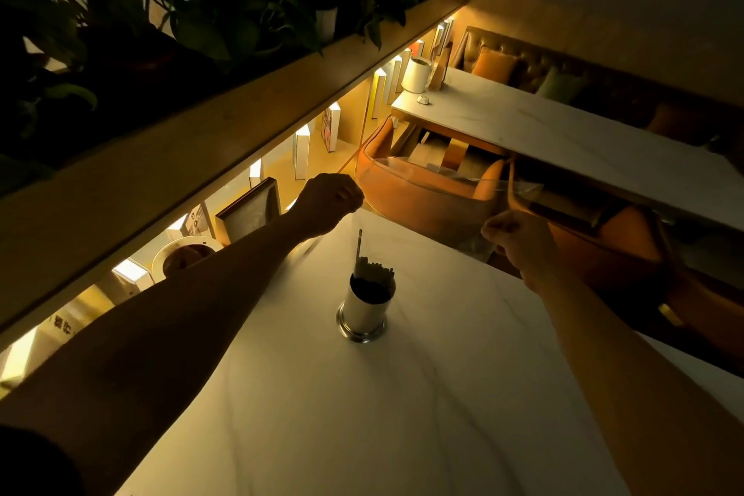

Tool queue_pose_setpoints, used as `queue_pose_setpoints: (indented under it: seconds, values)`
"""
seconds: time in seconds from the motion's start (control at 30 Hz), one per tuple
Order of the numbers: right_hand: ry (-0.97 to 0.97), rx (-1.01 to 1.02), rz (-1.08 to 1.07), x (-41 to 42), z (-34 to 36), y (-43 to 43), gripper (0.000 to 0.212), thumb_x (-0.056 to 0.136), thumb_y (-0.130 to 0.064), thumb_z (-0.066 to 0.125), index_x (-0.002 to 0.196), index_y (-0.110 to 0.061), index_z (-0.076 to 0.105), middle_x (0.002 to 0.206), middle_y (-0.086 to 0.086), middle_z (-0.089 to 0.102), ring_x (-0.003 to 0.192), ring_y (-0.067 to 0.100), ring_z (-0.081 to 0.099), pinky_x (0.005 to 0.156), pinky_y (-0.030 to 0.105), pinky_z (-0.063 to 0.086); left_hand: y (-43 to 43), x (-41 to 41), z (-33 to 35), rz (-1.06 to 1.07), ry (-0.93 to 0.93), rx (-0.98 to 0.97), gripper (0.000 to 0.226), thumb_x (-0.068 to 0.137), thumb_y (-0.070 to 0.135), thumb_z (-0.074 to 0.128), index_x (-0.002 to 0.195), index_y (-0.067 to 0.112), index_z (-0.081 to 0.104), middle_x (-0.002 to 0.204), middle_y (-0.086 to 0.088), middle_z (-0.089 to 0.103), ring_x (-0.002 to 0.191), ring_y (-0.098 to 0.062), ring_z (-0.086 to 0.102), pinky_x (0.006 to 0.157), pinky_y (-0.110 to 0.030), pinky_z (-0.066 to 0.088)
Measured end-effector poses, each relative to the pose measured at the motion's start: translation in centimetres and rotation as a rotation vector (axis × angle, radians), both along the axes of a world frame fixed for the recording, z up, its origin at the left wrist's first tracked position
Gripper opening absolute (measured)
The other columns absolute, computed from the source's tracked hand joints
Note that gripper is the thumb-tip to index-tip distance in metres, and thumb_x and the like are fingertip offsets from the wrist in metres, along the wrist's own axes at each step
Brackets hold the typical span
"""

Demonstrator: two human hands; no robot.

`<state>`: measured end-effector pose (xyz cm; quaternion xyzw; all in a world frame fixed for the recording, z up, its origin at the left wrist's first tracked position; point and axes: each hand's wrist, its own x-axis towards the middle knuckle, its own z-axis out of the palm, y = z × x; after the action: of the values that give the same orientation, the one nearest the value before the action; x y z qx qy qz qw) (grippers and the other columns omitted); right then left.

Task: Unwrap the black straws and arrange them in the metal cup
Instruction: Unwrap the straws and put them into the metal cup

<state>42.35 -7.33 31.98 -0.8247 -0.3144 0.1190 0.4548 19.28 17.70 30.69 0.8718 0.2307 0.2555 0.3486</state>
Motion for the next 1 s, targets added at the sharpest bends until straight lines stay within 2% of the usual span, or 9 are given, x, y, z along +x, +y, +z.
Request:
queue_pose_setpoints:
  seconds: [0.17, 0.27, 0.4, 0.47, 0.63, 0.73, 0.83, 0.9, 1.0]
  values:
    - [-0.013, 0.038, -0.005, -0.4, 0.2, -0.2, 0.011, 0.084, -0.011, 0.073, 0.083, -0.021, 0.069, 0.086, -0.004, 0.071, 0.085, 0.017, 0.067, 0.069, 0.031, 0.056, -0.2, -0.8, 0.5, 0.029, -0.102, 0.002, 0.008, 0.095, 0.003, 0.071, 0.101, 0.002, 0.075, 0.091, -0.001, 0.073, 0.081, -0.003, 0.067, 0.087, -0.024, 0.055]
    - [0.002, 0.044, -0.015, -1.0, 0.3, -0.2, 0.007, 0.085, -0.011, 0.072, 0.089, -0.016, 0.071, 0.089, -0.001, 0.071, 0.088, 0.020, 0.067, 0.072, 0.033, 0.057, 0.1, -0.8, 0.9, 0.052, -0.140, -0.087, 0.007, 0.095, 0.002, 0.070, 0.100, 0.003, 0.075, 0.087, 0.000, 0.072, 0.081, -0.010, 0.070, 0.086, -0.026, 0.056]
    - [-0.010, 0.065, -0.034, -1.8, 0.5, 0.1, 0.007, 0.086, -0.010, 0.071, 0.091, -0.014, 0.070, 0.091, 0.003, 0.070, 0.091, 0.022, 0.067, 0.077, 0.036, 0.057, 0.2, -1.3, 1.0, 0.013, -0.112, -0.108, 0.008, 0.095, -0.001, 0.068, 0.098, 0.004, 0.074, 0.083, 0.003, 0.071, 0.077, -0.005, 0.069, 0.086, -0.028, 0.058]
    - [-0.005, 0.077, -0.040, -2.0, 0.5, -0.1, 0.007, 0.086, -0.010, 0.071, 0.093, -0.010, 0.070, 0.092, 0.006, 0.070, 0.092, 0.024, 0.066, 0.080, 0.038, 0.056, 0.2, -1.4, 1.0, 0.014, -0.123, -0.127, 0.008, 0.095, -0.001, 0.068, 0.097, 0.003, 0.074, 0.084, 0.001, 0.071, 0.079, -0.008, 0.069, 0.087, -0.029, 0.058]
    - [-0.026, 0.099, -0.026, -2.2, 1.7, -0.3, 0.005, 0.086, -0.013, 0.070, 0.091, -0.013, 0.070, 0.087, 0.003, 0.068, 0.086, 0.020, 0.065, 0.073, 0.033, 0.055, 0.6, -1.4, 1.8, -0.002, -0.149, -0.092, 0.008, 0.097, 0.000, 0.066, 0.101, 0.000, 0.074, 0.093, -0.009, 0.074, 0.082, -0.014, 0.070, 0.085, -0.027, 0.056]
    - [-0.028, 0.135, -0.009, -2.3, 2.7, -0.5, 0.006, 0.087, -0.013, 0.069, 0.093, -0.012, 0.069, 0.082, 0.000, 0.066, 0.080, 0.014, 0.063, 0.065, 0.024, 0.051, 1.0, -1.3, 2.6, -0.021, -0.178, -0.084, 0.008, 0.098, 0.004, 0.066, 0.102, 0.002, 0.073, 0.091, -0.008, 0.075, 0.082, -0.013, 0.071, 0.082, -0.022, 0.056]
    - [-0.053, 0.197, 0.014, -2.9, 3.9, -1.5, 0.007, 0.089, -0.017, 0.069, 0.095, -0.013, 0.068, 0.085, 0.001, 0.069, 0.082, 0.017, 0.068, 0.066, 0.019, 0.055, 1.4, -1.1, 3.2, -0.051, -0.226, -0.108, 0.007, 0.097, 0.006, 0.068, 0.099, 0.009, 0.073, 0.086, -0.001, 0.075, 0.081, -0.009, 0.073, 0.077, -0.015, 0.055]
    - [-0.057, 0.246, 0.021, -3.5, 4.6, -2.7, 0.005, 0.089, -0.016, 0.068, 0.094, -0.016, 0.069, 0.087, 0.005, 0.070, 0.086, 0.022, 0.069, 0.069, 0.022, 0.058, 1.2, -0.9, 3.3, -0.084, -0.249, -0.106, 0.008, 0.097, 0.008, 0.070, 0.098, 0.016, 0.072, 0.085, 0.008, 0.074, 0.080, -0.001, 0.072, 0.074, -0.009, 0.052]
    - [-0.131, 0.251, 0.002, -4.4, 5.4, -5.0, 0.003, 0.090, -0.021, 0.067, 0.088, -0.023, 0.068, 0.088, 0.008, 0.067, 0.087, 0.026, 0.067, 0.078, 0.034, 0.057, 0.4, -0.7, 2.6, -0.132, -0.240, -0.078, 0.012, 0.096, 0.012, 0.073, 0.100, 0.022, 0.072, 0.091, 0.015, 0.072, 0.086, 0.001, 0.070, 0.079, -0.011, 0.053]
